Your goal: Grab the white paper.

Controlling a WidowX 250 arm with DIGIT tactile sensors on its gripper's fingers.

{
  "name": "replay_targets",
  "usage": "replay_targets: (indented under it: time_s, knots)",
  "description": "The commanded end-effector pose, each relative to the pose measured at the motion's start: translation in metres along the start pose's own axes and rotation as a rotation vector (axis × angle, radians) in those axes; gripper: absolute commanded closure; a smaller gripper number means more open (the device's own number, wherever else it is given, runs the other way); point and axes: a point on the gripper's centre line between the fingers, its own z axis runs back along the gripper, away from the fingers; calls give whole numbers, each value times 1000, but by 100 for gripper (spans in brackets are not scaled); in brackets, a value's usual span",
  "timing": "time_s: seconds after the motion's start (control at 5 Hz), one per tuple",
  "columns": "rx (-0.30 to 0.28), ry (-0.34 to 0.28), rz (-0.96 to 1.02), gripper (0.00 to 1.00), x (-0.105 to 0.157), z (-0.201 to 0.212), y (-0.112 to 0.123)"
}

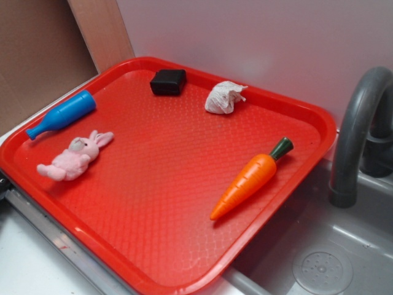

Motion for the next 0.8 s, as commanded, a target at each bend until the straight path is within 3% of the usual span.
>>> replay_targets:
  time_s: [0.0, 0.2, 0.4, 0.6]
  knots:
    - [0, 0, 0, 0, 0, 0, 0]
    - [-12, -37, 6, 0, 6, -6, -3]
    - [-20, -141, 12, 0, 27, -18, -16]
    - [-87, -299, 43, 0, 56, -32, -32]
